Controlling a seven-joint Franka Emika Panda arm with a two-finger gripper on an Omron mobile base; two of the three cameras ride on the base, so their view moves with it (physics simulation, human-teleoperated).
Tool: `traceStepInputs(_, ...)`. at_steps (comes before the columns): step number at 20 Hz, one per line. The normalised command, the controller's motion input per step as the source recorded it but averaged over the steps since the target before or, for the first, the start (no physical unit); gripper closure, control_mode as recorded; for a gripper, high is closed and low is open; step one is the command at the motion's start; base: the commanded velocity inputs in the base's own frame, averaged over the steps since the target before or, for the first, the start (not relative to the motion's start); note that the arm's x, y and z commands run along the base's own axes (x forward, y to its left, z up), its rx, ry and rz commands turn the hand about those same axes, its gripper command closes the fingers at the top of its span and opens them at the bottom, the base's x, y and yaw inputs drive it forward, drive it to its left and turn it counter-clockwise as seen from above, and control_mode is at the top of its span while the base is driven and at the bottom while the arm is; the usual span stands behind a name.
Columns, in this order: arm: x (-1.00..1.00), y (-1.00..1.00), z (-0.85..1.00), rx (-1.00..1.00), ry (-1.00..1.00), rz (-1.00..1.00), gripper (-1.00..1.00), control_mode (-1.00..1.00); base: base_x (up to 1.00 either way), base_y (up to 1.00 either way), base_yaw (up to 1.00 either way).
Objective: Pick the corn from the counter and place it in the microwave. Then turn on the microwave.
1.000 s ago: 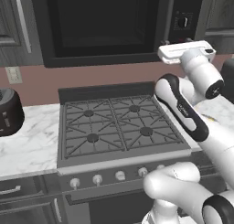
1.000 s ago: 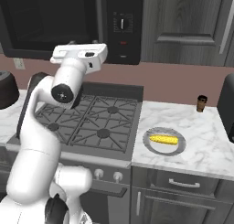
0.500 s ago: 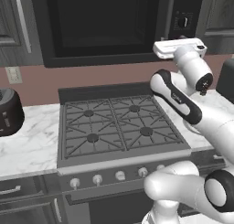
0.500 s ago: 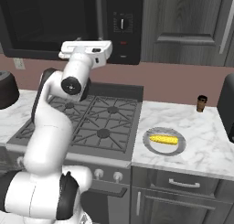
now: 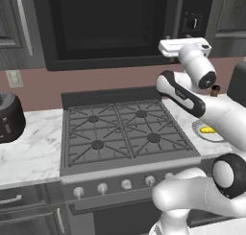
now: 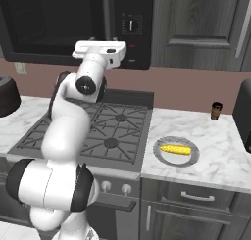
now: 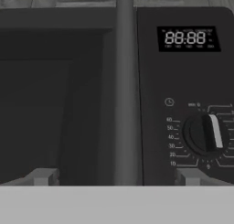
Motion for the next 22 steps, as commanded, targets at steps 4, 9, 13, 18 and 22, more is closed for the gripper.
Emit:
traceStepInputs(4,0.31,-0.06,0.00,0.00,0.00,0.00,-1.00,-1.00,0.00,0.00,0.00)
traceStepInputs(9,0.35,0.00,0.00,0.00,0.00,0.00,-1.00,-1.00,0.00,0.00,0.00)
traceStepInputs(13,0.26,0.00,0.00,0.00,0.00,0.00,-1.00,-1.00,0.00,0.00,0.00)
traceStepInputs(18,0.22,0.00,0.00,0.00,0.00,0.00,-1.00,-1.00,0.00,0.00,0.00)
traceStepInputs(22,0.00,0.00,0.00,0.00,0.00,0.00,1.00,-1.00,0.00,0.00,0.00)
